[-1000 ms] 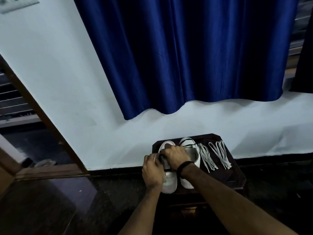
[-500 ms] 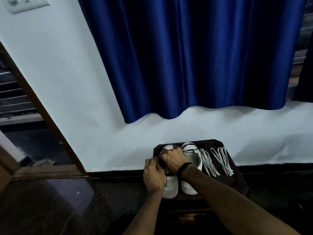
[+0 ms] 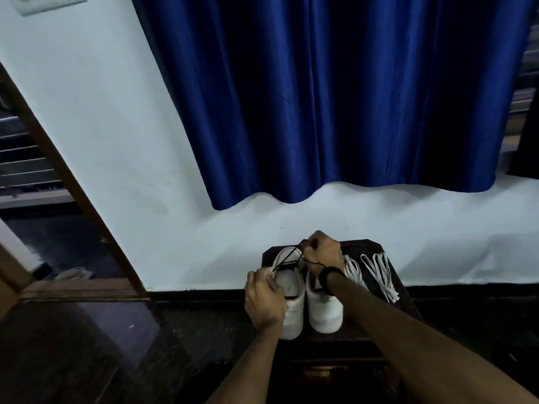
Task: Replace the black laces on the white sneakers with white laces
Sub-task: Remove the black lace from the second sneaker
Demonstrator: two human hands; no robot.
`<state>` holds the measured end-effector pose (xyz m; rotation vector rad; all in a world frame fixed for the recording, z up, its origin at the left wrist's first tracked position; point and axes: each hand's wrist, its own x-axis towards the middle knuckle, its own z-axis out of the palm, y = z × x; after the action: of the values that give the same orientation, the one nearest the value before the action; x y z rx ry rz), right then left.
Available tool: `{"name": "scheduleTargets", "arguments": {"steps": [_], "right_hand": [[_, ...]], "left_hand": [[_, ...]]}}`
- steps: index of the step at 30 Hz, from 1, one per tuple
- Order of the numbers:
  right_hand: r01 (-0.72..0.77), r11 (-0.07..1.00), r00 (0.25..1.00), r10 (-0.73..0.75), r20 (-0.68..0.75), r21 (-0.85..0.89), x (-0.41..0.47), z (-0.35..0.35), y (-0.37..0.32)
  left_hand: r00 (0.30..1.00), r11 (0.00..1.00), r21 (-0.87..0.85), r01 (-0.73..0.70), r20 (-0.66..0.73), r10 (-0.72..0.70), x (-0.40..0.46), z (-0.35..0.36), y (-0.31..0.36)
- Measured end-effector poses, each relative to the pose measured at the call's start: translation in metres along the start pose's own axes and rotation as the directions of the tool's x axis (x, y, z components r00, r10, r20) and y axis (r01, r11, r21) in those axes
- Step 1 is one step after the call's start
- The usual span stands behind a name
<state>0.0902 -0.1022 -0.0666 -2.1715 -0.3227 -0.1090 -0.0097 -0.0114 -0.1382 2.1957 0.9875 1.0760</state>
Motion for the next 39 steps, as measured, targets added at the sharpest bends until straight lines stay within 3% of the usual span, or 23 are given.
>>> {"name": "scheduleTargets", "arguments": {"steps": [4, 7, 8, 9, 11, 13, 16, 18, 20, 22, 23, 25, 27, 30, 32, 34, 36, 39], "right_hand": [[0.026, 0.998, 1.0, -0.025, -0.015, 0.066, 0.003, -0.007, -0.008], [-0.181, 0.927, 0.963, 0.234, -0.13, 0.33, 0.013, -0.011, -0.014], [-0.195, 0.922, 0.956, 0.255, -0.144, 0.334, 0.015, -0.012, -0.013], [-0.134, 0.962, 0.972, 0.174, -0.158, 0.237, 0.016, -0.013, -0.011], [0.173, 0.983, 0.982, -0.176, -0.061, -0.062, 0.017, -0.012, -0.005], [0.48, 0.854, 0.872, -0.437, 0.222, -0.203, 0.014, -0.007, -0.007], [0.734, 0.557, 0.658, -0.443, 0.609, -0.388, 0.004, 0.006, -0.021], [0.773, 0.353, 0.634, -0.425, 0.646, -0.527, -0.002, 0.013, -0.029], [0.771, 0.249, 0.629, -0.446, 0.637, -0.586, -0.002, 0.017, -0.029], [0.762, 0.298, 0.638, -0.498, 0.587, -0.575, 0.001, 0.016, -0.028], [0.724, 0.396, 0.684, -0.516, 0.516, -0.564, 0.003, 0.012, -0.027], [0.546, 0.719, 0.836, -0.498, 0.229, -0.43, 0.012, -0.001, -0.026], [0.261, 0.957, 0.96, -0.272, -0.074, -0.13, 0.023, -0.02, -0.028], [-0.07, 0.985, 0.95, 0.114, -0.291, 0.157, 0.044, -0.049, -0.027], [-0.148, 0.97, 0.936, 0.201, -0.29, 0.192, 0.057, -0.062, -0.018], [-0.183, 0.977, 0.954, 0.203, -0.221, 0.105, 0.06, -0.066, -0.008], [-0.156, 0.987, 0.965, 0.142, -0.219, -0.045, 0.053, -0.061, -0.002], [0.077, 0.996, 0.982, -0.085, -0.171, -0.052, 0.023, -0.045, -0.001]], "left_hand": [[1.0, 1.0, 0.021, 0.003, 0.003, -0.003, -0.001, 0.001, 0.001], [1.0, 1.0, 0.028, 0.007, 0.01, -0.007, -0.001, 0.0, 0.003], [1.0, 0.999, 0.03, 0.012, 0.007, -0.012, -0.001, -0.001, 0.003], [1.0, 0.999, 0.03, 0.017, 0.002, -0.017, -0.001, -0.001, 0.002], [1.0, 1.0, 0.025, 0.014, -0.009, -0.014, -0.001, 0.001, 0.0], [1.0, 1.0, 0.026, 0.013, -0.005, -0.013, 0.0, 0.003, -0.003], [0.999, 1.0, 0.016, 0.026, 0.028, -0.026, 0.0, 0.005, -0.005], [0.999, 0.999, 0.019, 0.028, 0.04, -0.028, 0.0, 0.004, -0.006], [0.999, 0.999, 0.024, 0.029, 0.036, -0.03, 0.0, 0.003, -0.006], [0.999, 0.999, 0.022, 0.035, 0.027, -0.035, 0.0, 0.002, -0.004], [0.999, 0.999, 0.02, 0.032, 0.023, -0.032, 0.0, 0.002, -0.004], [0.999, 1.0, 0.017, 0.025, 0.021, -0.025, 0.0, 0.003, -0.003], [0.999, 0.999, 0.018, 0.033, 0.025, -0.034, 0.0, 0.002, -0.002], [0.999, 0.999, 0.011, 0.032, 0.028, -0.033, -0.001, 0.002, -0.002], [0.999, 1.0, 0.005, 0.031, 0.032, -0.031, -0.002, 0.0, -0.002], [0.999, 0.999, 0.045, -0.006, 0.048, 0.004, -0.001, 0.0, -0.002], [0.987, 0.979, 0.145, -0.145, 0.095, 0.132, 0.004, 0.002, -0.006], [0.92, 0.882, 0.275, -0.382, 0.2, 0.336, 0.016, 0.006, -0.006]]}}
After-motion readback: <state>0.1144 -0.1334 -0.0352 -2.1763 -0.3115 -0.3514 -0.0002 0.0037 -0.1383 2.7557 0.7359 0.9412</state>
